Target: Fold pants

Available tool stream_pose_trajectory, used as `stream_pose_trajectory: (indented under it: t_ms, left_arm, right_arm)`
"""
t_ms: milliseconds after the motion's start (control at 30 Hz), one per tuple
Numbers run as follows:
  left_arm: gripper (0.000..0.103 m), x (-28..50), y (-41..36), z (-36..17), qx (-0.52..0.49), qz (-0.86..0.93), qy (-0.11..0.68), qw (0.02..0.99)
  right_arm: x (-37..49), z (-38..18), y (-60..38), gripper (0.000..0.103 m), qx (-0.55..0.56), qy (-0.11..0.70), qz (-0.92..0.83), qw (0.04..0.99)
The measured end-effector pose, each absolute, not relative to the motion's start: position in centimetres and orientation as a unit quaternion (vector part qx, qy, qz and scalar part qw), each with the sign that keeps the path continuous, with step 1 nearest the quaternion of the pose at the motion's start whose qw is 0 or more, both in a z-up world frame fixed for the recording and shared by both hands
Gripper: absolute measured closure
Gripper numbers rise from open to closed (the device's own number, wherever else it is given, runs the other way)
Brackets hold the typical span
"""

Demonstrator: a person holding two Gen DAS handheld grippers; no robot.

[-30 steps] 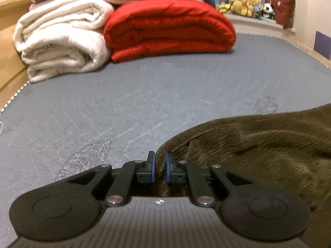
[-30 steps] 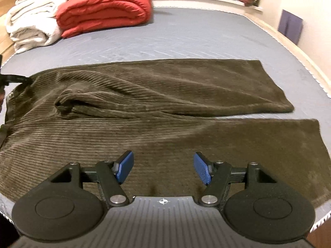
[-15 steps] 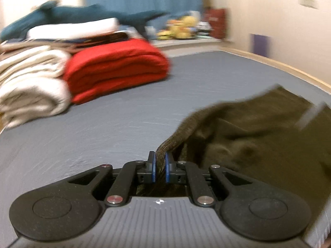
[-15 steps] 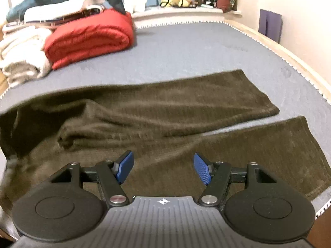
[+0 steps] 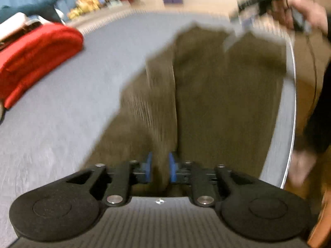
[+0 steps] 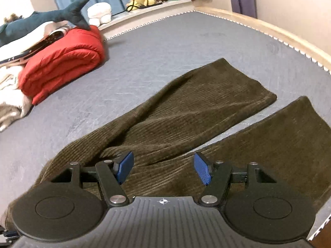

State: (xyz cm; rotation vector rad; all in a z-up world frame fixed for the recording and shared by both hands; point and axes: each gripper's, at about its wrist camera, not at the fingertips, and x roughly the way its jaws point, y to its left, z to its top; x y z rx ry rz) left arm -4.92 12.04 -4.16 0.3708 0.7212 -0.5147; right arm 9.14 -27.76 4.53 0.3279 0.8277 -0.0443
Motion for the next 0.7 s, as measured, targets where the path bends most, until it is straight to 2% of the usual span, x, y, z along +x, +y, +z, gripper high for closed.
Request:
stream_pose_trajectory:
  t_ms: [33,133,200,333,467,500,533,567,600,633,700]
  left_arm:
    - [0.065,-4.4,12.0,-3.4,0.16,-0.245,0.333,0.896]
    - [0.062,-2.4,10.3,-2.1,0.127,-0.236,0.306,0.913]
    - [0.059,-1.2,7.3,-2.4,0.145,-0.236,0.294,0.915]
    - [0.026,-0.3,0.8,-3.9,0.22,-0.239,0.274,0.905]
    - [0.027,1.3,-3.6,-7.2,0.306,-0.222,0.261,0.888]
    - [0.034,2.1,-4.2,-8.2,0.326,-0.212,0.264,0.883]
    - [0.053,2.8,-4.9,-9.1,0.348,-0.196,0.267,0.877]
    - [0.067,3.2,-4.8,-10.3,0.37,-0.18,0.272,0.87]
    - [0.089,3.7,-4.9,-11.0,0.388,-0.167,0.277,0.863]
    - [0.093,3.8,-4.5,-11.5,0.404,-0.158,0.276,0.858]
    - [0.095,3.3,-3.7,-10.7,0.4,-0.165,0.256,0.864]
  right_arm:
    - [9.3,4.6,-28.0,0.037,0.163,0.397,-0.02,0.903]
    - [10.0,5.0,-28.9,0.037,0.18,0.38,-0.015,0.907]
    - [10.7,5.1,-29.7,0.037,0.197,0.368,-0.019,0.909]
    - [11.4,4.7,-31.3,0.037,0.242,0.348,-0.037,0.905]
    - [12.4,3.3,-32.0,0.037,0.289,0.354,-0.04,0.889]
    - [12.6,3.1,-31.9,0.037,0.295,0.354,-0.041,0.887]
    - [12.7,2.9,-31.8,0.037,0.296,0.354,-0.041,0.886]
    - [12.9,2.8,-31.8,0.037,0.295,0.353,-0.042,0.887]
    - [13.0,2.7,-31.8,0.037,0.294,0.352,-0.045,0.888]
    - [13.1,2.5,-31.9,0.037,0.294,0.351,-0.048,0.888]
    - [13.6,2.3,-32.2,0.037,0.298,0.355,-0.05,0.885]
